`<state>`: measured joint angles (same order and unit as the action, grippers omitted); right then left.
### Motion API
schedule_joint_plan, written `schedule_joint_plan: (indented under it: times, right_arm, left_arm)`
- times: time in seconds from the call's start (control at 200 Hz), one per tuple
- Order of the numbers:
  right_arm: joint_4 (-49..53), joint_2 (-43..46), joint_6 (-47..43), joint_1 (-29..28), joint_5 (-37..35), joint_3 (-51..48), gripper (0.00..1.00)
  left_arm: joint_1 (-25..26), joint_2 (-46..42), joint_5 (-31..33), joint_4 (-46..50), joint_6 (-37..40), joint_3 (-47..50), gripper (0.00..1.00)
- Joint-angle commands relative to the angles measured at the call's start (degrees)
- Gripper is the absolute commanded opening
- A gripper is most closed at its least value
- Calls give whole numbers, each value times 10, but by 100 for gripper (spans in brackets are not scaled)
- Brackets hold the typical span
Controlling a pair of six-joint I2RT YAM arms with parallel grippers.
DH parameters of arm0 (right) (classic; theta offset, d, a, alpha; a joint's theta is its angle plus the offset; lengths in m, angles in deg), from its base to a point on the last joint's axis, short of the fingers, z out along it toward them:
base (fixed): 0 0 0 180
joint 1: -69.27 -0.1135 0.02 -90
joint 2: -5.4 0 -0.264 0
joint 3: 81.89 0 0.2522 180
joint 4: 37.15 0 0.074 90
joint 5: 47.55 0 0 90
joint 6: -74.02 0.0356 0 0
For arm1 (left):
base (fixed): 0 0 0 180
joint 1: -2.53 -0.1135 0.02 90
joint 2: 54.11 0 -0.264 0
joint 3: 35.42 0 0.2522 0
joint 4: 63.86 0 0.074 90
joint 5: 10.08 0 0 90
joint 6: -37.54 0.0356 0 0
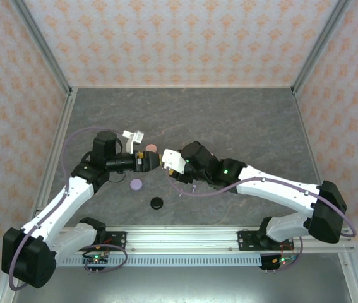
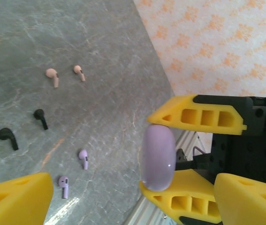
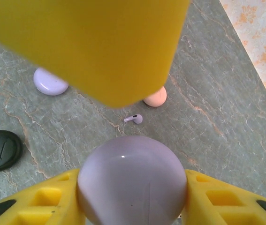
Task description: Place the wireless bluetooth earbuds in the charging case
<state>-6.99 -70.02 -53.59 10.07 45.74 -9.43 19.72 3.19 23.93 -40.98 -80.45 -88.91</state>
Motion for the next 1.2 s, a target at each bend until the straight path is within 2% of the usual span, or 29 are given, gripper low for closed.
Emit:
schedule_joint_plan:
  times: [0.0,0.465,0.736,1.046,1.141,1.196]
  right_arm:
    - [-24,18,-12,2,-10,2,47]
    - [-29,11,-25,2,7,14,47]
    - [-33,8,-28,2,9,13,47]
    - [-27,9,-21,2,26,12,48]
    - [-13,12,-15,4,31,14,53]
    - [-5,15,-7,5,34,13,59]
  left_arm:
    - [13,7,-32,-23,10,-22,85]
    - [67,52,-33,-25,24,-45,62]
    - [75,69,-31,-28,27,-53,45]
    - [79,69,-27,-36,28,-52,31]
    - [81,65,-17,-42,23,-49,27]
    - [81,62,-11,-50,19,-45,25]
